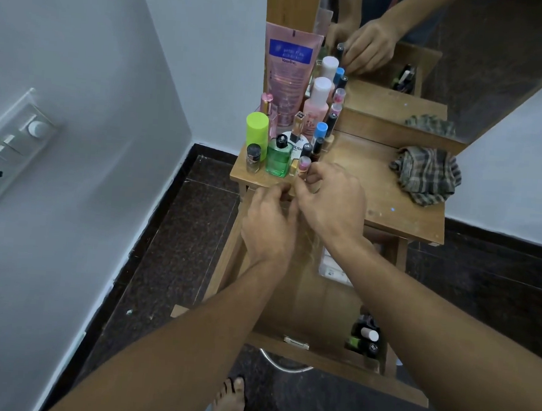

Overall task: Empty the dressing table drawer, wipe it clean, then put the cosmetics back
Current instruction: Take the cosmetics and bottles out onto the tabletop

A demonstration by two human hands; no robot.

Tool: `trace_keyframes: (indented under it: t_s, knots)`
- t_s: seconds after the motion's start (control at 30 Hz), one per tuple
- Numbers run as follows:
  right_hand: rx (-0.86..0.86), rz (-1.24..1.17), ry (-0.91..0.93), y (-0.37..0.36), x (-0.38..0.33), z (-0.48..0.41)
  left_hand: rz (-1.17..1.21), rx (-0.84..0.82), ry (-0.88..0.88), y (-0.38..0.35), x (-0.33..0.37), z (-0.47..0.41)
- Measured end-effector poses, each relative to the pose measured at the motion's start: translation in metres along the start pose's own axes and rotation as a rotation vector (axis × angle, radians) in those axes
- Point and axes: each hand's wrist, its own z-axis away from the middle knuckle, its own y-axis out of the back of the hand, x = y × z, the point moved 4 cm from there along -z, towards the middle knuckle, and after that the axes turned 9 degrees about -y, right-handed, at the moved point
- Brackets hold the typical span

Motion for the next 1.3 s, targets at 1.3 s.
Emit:
trace_keyframes:
  t_s: [1.3]
  knots:
    - [-0.878,0.697,0.469,0.065,0.127,0.104,-0.148,-1.032,-0.258,-0.05,0.029,0.13]
